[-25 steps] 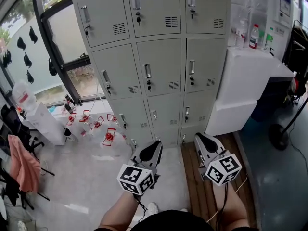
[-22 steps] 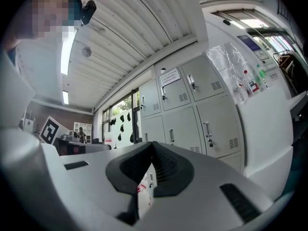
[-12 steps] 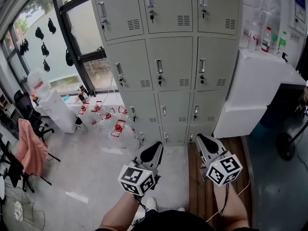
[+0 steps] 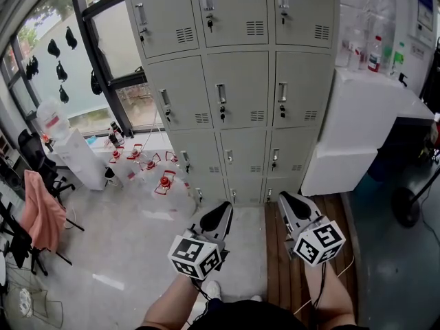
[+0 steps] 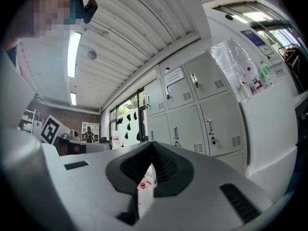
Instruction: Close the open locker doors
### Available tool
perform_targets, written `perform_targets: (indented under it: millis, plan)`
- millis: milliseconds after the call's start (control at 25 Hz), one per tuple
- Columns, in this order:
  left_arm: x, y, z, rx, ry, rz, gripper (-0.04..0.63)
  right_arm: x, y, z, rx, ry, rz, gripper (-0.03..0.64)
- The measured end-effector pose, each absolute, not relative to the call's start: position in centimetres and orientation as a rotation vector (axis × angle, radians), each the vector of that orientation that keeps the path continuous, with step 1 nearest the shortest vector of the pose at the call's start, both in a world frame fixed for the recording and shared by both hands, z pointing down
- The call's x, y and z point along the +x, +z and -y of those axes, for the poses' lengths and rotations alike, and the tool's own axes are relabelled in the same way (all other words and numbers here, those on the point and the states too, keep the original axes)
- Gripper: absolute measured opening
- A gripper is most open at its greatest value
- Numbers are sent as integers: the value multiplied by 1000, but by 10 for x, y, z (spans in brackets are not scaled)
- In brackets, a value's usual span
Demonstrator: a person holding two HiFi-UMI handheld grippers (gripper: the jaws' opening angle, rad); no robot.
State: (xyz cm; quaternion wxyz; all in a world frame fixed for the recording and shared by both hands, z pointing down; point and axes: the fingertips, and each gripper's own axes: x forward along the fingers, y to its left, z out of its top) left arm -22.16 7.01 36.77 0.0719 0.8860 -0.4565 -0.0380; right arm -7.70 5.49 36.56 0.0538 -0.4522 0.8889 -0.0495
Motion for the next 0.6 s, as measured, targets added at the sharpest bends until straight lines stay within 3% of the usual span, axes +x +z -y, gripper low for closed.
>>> perform_targets:
  millis: [600]
  plan:
    - [-214, 368, -70, 2655, -119, 1398, 17, -71, 364, -52, -1347, -142, -2706, 3]
